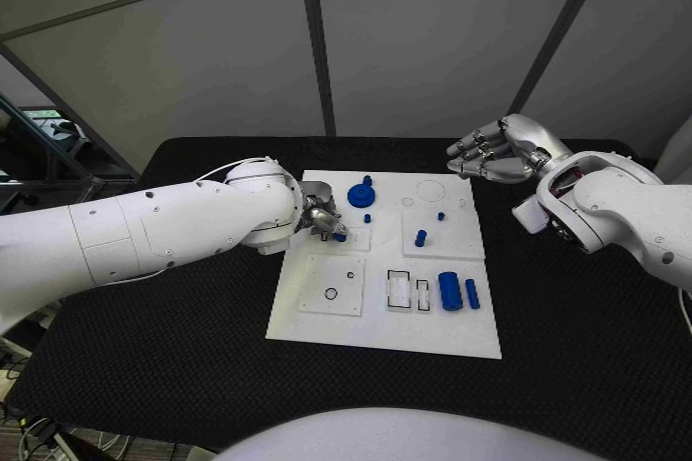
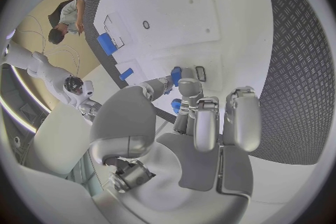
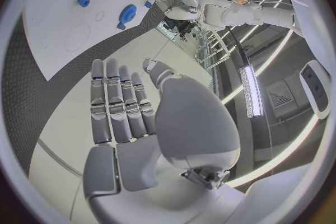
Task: Assemble the parts on the task board
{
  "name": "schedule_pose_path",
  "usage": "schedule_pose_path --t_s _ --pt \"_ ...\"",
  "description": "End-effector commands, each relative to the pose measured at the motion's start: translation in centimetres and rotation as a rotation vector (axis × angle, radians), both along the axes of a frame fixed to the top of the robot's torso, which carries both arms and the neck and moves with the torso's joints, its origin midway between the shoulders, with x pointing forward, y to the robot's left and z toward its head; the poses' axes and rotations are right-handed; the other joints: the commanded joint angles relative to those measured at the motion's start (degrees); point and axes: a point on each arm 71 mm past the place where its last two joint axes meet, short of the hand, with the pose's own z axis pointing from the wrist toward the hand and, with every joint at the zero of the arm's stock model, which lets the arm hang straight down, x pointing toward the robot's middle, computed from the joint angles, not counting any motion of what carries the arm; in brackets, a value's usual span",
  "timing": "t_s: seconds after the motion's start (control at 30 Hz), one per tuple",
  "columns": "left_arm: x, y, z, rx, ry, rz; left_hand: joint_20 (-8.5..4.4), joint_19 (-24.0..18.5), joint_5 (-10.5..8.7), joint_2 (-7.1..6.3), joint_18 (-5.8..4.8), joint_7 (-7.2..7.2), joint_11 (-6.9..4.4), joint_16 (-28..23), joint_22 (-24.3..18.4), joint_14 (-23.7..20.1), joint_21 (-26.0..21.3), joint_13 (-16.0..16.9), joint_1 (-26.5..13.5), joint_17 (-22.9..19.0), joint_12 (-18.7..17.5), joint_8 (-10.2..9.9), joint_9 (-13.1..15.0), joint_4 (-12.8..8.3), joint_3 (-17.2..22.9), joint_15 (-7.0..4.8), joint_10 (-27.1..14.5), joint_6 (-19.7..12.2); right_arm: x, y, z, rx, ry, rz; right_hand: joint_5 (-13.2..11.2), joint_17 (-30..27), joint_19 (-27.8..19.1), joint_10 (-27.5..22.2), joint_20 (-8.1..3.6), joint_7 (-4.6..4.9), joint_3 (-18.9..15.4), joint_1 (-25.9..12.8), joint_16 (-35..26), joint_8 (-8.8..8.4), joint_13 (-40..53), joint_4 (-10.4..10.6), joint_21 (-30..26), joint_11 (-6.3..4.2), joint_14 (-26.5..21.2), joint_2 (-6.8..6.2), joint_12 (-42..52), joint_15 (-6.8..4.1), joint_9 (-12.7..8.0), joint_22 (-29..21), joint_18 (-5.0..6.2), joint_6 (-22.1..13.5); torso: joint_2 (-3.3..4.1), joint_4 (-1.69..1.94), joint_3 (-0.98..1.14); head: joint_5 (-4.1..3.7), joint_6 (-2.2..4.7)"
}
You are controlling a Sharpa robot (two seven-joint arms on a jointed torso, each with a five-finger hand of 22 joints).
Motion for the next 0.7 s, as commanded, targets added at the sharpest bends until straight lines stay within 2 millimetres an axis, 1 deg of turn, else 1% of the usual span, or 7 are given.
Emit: schedule_pose_path --t_s 0.03,0.27,0.47,0.7 --pt "-0.15 -0.14 -0.31 0.009 0.015 -0.002 -0.02 0.41 -0.16 0.12 -0.60 0.08 -0.21 0.14 2.67 5.85 0.20 0.17 -0.70 15.09 0.36 -0.21 -0.10 0.24 -0.32 -0.38 0.24 0.52 0.01 0.11 0.13 -0.001 -0.003 0.008 0.35 -0.09 0.43 -0.01 0.15 0.31 -0.29 -0.51 -0.39 -0.27 -0.09 -0.07 -0.31 0.29 0.00 0.14 -0.24 0.43 -0.03 -0.09 0.56 0.17 0.00 0.00 0.00 -0.01 -0.01" --pt "-0.07 -0.26 -0.35 0.009 0.019 -0.003 -0.08 0.68 -0.22 0.06 -0.69 -0.02 -0.28 0.14 3.09 5.85 0.44 0.63 -1.67 15.09 0.90 -0.17 -0.11 0.80 -1.20 -0.44 0.60 0.95 0.01 0.08 0.12 -0.001 -0.002 0.007 0.50 -0.13 0.46 -0.04 0.17 0.32 -0.31 -0.57 -0.43 -0.28 -0.09 -0.02 -0.41 0.29 -0.01 0.15 -0.25 0.44 -0.02 -0.16 0.57 0.16 0.02 -0.06 0.02 -0.17 -0.11" --pt "-0.02 -0.25 -0.39 0.011 0.022 -0.004 -0.13 0.84 -0.25 0.04 -0.74 -0.10 -0.34 0.14 3.35 5.85 0.58 0.96 -2.25 15.09 1.28 -0.14 -0.10 1.15 -1.98 -0.50 0.87 1.27 0.02 0.04 0.11 -0.002 -0.001 0.006 0.65 -0.16 0.50 -0.05 0.19 0.32 -0.35 -0.63 -0.46 -0.28 -0.08 0.03 -0.51 0.31 0.00 0.15 -0.25 0.44 -0.02 -0.24 0.57 0.17 0.07 -0.01 0.03 -0.34 -0.19" --pt "0.11 -0.11 -0.42 0.011 0.021 0.002 -0.19 1.15 -0.40 0.04 -0.85 -0.11 -0.36 0.14 3.86 5.85 0.82 1.40 -4.47 15.09 1.93 -0.09 -0.09 2.90 -5.91 -0.52 1.29 2.01 0.04 0.03 0.09 -0.003 0.000 0.005 0.81 -0.21 0.54 -0.13 0.22 0.35 -0.43 -0.74 -0.53 -0.33 -0.09 0.10 -0.70 0.34 -0.05 0.11 -0.29 0.48 -0.03 -0.36 0.57 0.09 0.03 0.00 0.02 -0.43 -0.19"
